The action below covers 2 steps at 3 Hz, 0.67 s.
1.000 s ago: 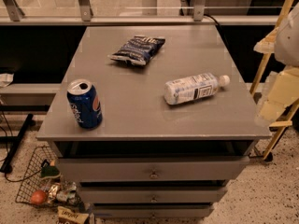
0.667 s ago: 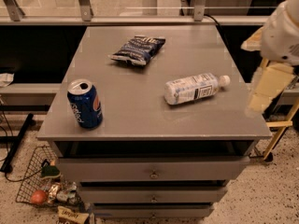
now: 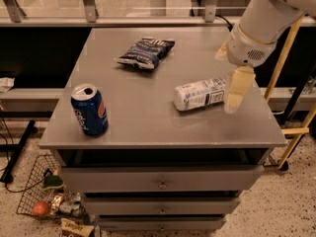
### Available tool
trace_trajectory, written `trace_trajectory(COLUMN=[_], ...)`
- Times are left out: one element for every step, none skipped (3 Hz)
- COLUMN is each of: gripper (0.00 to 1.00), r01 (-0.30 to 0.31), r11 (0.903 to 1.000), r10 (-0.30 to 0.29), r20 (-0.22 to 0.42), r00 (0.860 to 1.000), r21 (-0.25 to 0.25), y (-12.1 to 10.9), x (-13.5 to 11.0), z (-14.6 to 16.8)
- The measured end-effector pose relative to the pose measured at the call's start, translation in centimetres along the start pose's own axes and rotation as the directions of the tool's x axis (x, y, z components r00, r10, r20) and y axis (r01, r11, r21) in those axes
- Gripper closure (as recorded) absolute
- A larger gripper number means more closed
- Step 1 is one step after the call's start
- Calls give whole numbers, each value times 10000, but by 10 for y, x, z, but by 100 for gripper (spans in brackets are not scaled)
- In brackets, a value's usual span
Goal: Move blue plastic bottle near blue chip bag
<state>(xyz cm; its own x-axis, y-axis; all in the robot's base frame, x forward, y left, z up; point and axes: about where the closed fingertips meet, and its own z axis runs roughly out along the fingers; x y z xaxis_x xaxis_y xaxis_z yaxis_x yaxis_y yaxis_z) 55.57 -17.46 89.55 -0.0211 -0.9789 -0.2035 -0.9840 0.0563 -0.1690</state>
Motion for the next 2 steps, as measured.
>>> trace_trajectory(gripper=[0,17], r01=[241,179], r11=[9994,9984], r10=[-244,-195], r20=[-116,-298], r00=[9996,9994], r21=[-264,-530], y=[-16,-23], x=[-8,-8], z=[28,52])
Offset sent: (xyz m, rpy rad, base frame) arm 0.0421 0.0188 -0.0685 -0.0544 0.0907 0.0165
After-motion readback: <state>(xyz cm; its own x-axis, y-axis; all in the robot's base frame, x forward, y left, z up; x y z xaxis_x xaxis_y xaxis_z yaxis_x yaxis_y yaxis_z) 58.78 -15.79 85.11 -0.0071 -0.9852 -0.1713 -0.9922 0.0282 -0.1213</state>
